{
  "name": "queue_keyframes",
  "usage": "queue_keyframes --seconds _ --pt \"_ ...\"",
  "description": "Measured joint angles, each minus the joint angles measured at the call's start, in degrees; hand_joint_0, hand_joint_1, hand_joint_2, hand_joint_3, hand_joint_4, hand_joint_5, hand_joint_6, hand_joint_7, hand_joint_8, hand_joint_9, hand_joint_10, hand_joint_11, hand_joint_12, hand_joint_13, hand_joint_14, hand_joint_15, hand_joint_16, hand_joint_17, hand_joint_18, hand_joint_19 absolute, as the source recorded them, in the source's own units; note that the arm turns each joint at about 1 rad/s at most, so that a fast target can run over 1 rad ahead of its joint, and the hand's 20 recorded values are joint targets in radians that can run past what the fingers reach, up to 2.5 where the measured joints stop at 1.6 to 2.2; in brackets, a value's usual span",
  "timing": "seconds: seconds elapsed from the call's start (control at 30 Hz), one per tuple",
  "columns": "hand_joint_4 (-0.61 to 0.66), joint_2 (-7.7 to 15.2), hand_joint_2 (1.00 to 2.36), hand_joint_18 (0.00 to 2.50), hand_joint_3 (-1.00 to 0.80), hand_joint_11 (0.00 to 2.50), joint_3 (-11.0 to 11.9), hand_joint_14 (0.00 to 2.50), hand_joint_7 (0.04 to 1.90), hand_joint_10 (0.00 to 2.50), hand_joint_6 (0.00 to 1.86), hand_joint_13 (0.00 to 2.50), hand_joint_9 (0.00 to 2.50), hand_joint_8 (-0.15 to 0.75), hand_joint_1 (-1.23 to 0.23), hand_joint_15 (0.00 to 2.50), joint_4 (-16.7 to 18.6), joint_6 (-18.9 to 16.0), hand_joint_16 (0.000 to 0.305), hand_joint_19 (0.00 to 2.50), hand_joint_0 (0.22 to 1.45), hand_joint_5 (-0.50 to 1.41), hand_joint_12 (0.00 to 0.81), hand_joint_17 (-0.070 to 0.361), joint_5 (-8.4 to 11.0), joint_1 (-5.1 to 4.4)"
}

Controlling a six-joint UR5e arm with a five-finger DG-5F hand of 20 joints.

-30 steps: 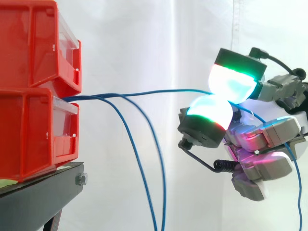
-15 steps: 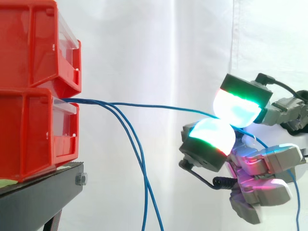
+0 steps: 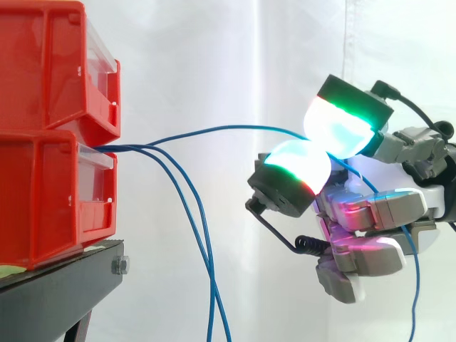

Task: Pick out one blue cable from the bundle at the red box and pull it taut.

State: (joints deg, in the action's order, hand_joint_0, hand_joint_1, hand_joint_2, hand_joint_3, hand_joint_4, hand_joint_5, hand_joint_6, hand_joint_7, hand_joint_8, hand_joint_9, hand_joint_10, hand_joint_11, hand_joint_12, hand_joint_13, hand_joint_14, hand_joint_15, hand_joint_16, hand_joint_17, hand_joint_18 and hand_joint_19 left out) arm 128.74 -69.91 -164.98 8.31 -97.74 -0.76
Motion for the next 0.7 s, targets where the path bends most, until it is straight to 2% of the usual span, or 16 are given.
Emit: queue_keyframes --seconds 0.7 --pt "-0.32 -0.01 1.01 0.79 -0.36 1.14 0.02 0.02 0.99 0.02 1.01 1.22 1.46 0.205 -0.77 0.84 0.63 0.13 0.047 0.77 0.81 -0.16 0.319 0.107 0.03 -0.01"
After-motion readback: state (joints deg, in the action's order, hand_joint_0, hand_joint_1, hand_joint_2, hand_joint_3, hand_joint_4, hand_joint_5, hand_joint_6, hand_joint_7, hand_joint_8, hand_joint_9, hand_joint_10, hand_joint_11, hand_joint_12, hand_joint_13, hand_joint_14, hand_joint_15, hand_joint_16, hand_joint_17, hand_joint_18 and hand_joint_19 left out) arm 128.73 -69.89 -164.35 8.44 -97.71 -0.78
